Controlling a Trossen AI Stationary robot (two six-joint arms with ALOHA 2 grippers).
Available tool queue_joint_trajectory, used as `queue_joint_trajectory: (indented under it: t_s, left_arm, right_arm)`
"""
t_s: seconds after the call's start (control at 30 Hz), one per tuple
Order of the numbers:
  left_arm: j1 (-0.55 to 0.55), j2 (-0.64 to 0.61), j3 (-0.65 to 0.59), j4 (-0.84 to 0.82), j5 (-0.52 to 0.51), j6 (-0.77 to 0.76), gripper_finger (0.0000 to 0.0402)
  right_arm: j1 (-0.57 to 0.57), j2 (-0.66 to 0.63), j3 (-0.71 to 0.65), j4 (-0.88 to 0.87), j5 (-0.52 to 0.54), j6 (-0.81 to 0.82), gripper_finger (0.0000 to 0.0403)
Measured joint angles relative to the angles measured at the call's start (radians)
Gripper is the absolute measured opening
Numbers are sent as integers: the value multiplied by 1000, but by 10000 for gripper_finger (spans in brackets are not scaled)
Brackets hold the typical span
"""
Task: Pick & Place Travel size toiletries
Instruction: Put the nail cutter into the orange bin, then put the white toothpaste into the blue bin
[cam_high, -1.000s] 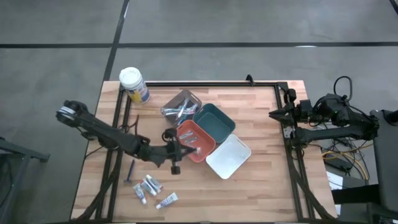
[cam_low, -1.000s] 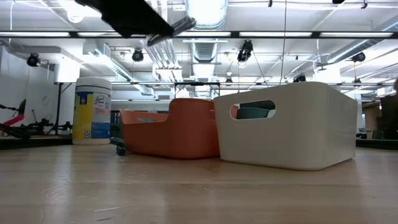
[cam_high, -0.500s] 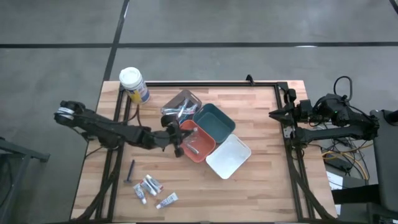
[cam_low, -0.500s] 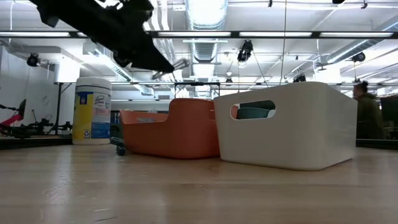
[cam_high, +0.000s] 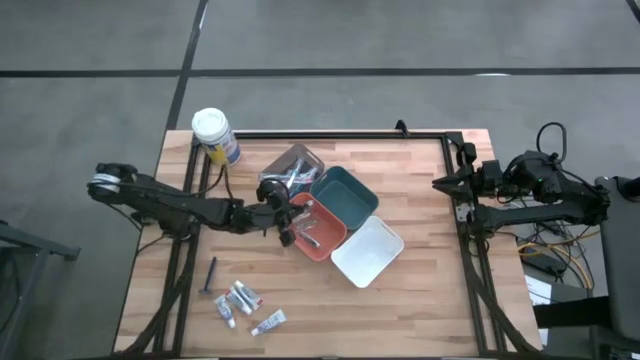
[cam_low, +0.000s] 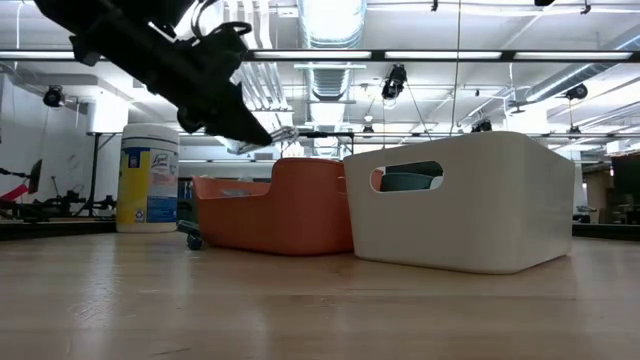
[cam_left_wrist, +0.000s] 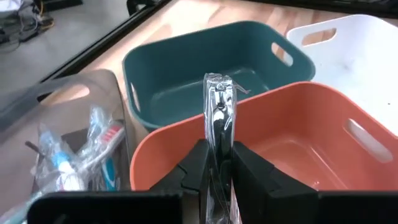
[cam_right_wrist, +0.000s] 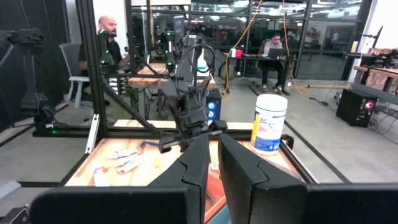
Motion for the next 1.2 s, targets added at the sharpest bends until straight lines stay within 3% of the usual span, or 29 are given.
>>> queue_joint_trajectory:
  t_s: [0.5,0.93,1.2]
  left_arm:
    - [7,148,13,119,30,0,58]
    - [9,156,30,117,30,7,133]
    - [8,138,33,117,30,28,143]
  right_arm:
    - [0,0,0,0,0,1,34]
    - [0,0,0,0,0,1,34]
    - [0,0,0,0,0,0,34]
